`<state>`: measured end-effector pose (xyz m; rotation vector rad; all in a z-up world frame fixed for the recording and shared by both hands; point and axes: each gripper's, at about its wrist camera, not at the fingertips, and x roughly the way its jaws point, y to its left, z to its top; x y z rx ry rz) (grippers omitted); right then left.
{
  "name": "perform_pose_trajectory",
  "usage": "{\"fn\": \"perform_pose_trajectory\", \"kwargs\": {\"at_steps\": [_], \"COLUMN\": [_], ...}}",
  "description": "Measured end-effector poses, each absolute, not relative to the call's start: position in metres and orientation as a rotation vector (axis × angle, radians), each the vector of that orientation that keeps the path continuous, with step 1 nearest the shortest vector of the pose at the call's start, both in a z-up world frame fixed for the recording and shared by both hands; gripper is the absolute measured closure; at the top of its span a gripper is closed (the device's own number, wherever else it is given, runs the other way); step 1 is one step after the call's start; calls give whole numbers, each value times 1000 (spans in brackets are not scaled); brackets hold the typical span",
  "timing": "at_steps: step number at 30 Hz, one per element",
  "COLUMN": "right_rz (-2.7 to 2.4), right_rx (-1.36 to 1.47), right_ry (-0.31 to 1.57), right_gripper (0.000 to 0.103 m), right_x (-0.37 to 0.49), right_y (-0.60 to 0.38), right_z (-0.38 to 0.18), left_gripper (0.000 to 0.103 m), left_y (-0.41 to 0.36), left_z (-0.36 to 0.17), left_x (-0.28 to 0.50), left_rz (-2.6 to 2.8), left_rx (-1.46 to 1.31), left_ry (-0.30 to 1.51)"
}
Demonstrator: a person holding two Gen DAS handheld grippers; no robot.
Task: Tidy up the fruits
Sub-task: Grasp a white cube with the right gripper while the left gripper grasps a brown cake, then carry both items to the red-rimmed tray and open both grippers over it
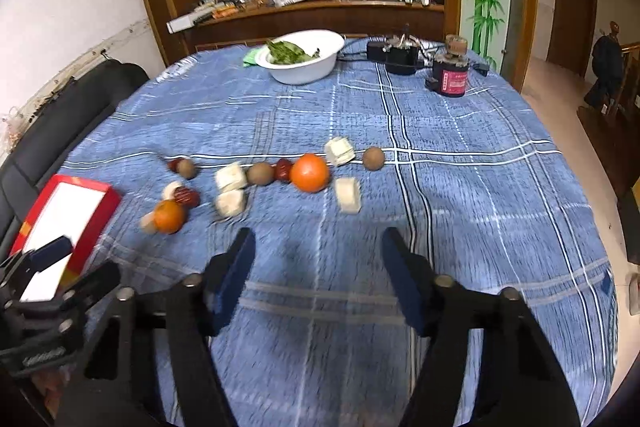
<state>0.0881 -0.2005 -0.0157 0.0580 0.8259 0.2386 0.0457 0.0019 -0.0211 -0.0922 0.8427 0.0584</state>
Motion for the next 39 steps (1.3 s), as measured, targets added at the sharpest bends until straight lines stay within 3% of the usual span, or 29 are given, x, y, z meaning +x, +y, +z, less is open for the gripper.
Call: {"fn": "perform_pose_trajectory", "kwargs": {"at_steps": [4, 9, 10, 11, 13, 18, 21, 23, 28, 31, 36, 39], "right_rz": [216, 197, 198, 198, 198, 215, 227, 240, 271, 278, 292, 303], "right_rx": [63, 53, 52, 51, 64, 80, 87, 87, 76, 82, 105, 114], "right_ry": [864, 915, 927, 943, 934, 910, 889, 875, 847, 835, 815, 809], "right_gripper": [54, 66, 80, 85, 85, 86, 86, 85, 85, 85, 85, 85], "right_x": [124, 151, 156, 158, 156, 145, 136, 128, 106, 91, 81, 80], "right_y": [-200, -198, -198, -197, -200, -203, -204, -204, -200, -202, -203, -202], "right_z": [-30, -47, -50, -54, -55, -48, -40, -35, -25, -20, -17, -18], "left_gripper": [23, 23, 27, 29, 31, 49, 63, 103, 102, 93, 91, 82], "left_y": [4, 0, -2, -4, -9, -15, -10, -9, 11, 23, 21, 12], "left_z": [-29, -36, -37, -39, -42, -45, -39, -35, -35, -46, -52, -50], "left_x": [60, 77, 80, 83, 90, 102, 97, 92, 68, 65, 81, 92], "left_rz": [50, 39, 37, 33, 34, 90, 63, 2, -11, -9, -28, -38], "left_rx": [-108, -114, -114, -112, -104, -67, -92, -116, -140, -154, -168, -153], "left_ry": [872, 892, 893, 899, 906, 893, 867, 869, 868, 897, 923, 915]}}
